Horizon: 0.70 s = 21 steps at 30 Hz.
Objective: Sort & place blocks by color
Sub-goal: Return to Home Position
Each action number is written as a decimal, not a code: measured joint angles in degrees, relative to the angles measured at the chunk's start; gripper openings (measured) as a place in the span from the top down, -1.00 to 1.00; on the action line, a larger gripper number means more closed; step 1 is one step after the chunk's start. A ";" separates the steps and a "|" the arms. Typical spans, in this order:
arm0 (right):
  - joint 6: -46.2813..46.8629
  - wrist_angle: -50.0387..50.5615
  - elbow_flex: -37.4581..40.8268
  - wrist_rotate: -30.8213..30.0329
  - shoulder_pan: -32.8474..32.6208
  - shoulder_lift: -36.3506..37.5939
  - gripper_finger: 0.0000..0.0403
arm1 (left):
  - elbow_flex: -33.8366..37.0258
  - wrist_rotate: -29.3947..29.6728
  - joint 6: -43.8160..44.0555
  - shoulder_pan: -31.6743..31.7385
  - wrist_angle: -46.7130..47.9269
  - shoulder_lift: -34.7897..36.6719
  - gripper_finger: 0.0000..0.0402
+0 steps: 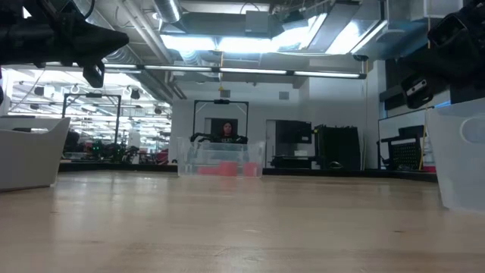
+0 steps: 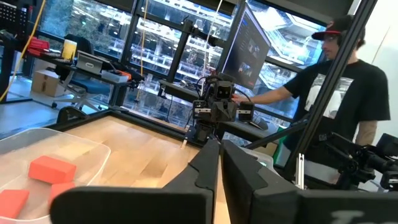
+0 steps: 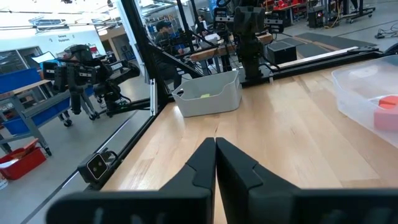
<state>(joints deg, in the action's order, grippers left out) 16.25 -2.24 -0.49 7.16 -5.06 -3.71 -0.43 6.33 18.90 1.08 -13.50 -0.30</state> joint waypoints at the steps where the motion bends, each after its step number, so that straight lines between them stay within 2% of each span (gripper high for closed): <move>1: 0.04 0.01 0.00 0.00 0.00 0.01 0.92 | 0.00 0.00 0.02 0.00 0.00 0.00 0.95; 10: 0.02 0.00 0.00 0.00 0.00 0.01 0.92 | 0.00 0.00 0.01 0.00 0.00 0.00 1.00; 21: 0.01 0.00 0.00 0.00 0.00 -0.01 0.92 | 0.00 0.00 0.02 0.00 0.00 0.00 0.92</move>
<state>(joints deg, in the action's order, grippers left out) 16.26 -2.24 -0.49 7.16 -5.06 -3.73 -0.43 6.33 18.91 1.08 -13.50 -0.30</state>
